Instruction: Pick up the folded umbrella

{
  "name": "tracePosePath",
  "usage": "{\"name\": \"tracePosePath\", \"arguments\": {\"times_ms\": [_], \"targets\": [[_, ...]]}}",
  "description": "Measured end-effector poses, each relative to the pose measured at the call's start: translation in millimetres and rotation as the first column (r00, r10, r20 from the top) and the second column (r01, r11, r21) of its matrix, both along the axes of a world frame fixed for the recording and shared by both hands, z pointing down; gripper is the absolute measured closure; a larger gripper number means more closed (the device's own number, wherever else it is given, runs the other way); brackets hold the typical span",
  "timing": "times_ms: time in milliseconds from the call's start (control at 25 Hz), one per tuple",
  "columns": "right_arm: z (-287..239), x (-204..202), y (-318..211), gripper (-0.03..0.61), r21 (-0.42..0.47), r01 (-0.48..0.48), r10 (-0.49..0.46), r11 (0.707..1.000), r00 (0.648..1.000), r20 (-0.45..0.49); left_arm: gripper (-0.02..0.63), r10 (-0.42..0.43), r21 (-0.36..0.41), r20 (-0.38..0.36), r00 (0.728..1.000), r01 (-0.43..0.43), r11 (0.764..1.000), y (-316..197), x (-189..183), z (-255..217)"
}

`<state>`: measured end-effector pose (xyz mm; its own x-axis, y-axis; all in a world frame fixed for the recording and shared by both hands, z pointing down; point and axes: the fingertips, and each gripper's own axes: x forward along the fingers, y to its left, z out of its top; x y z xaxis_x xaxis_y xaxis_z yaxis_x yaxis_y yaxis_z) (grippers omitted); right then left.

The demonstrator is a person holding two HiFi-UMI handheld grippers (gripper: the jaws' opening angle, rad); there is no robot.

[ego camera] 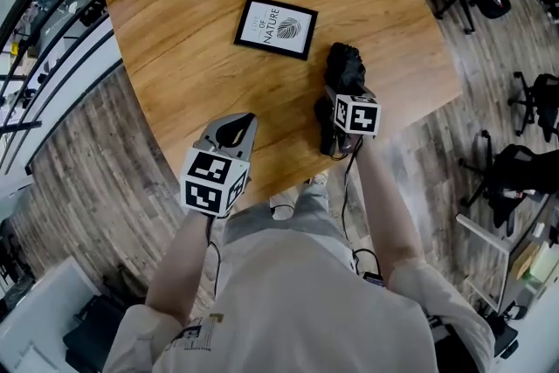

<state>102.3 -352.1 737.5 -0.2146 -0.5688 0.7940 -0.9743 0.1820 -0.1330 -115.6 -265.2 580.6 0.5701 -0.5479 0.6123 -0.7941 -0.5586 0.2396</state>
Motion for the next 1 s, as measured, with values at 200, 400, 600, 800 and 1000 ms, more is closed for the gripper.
{"name": "tracePosePath", "arguments": {"times_ms": [200,400,600,800,1000], "targets": [[1.5,8.6,10.2,0.313,-0.135,-0.079,0.101,0.988,0.981,0.165,0.597,0.028,-0.02,-0.014,1.0,-0.028,0.999,23.9,9.5,-5.7],[-10.9,-3.6,29.0,0.35,-0.189,-0.131,0.198,0.973,0.895,0.4,0.597,0.019,-0.005,-0.055,0.998,-0.019,1.0,36.9,18.9,-26.4],[-62.1,-35.5,42.2,0.359,-0.111,-0.178,0.206,0.978,0.721,0.662,0.597,-0.02,0.026,-0.075,0.997,0.022,0.999,46.1,10.9,-46.4],[-167.8,-62.7,41.3,0.359,0.091,-0.135,0.02,0.987,0.653,0.757,0.597,-0.098,0.075,-0.117,0.988,0.107,0.991,48.1,-12.2,-80.4],[-316.2,-76.0,40.0,0.359,0.432,-0.067,-0.282,0.899,0.665,0.691,0.597,-0.173,0.202,-0.184,0.968,0.209,0.957,35.6,-42.5,-147.2]]}}
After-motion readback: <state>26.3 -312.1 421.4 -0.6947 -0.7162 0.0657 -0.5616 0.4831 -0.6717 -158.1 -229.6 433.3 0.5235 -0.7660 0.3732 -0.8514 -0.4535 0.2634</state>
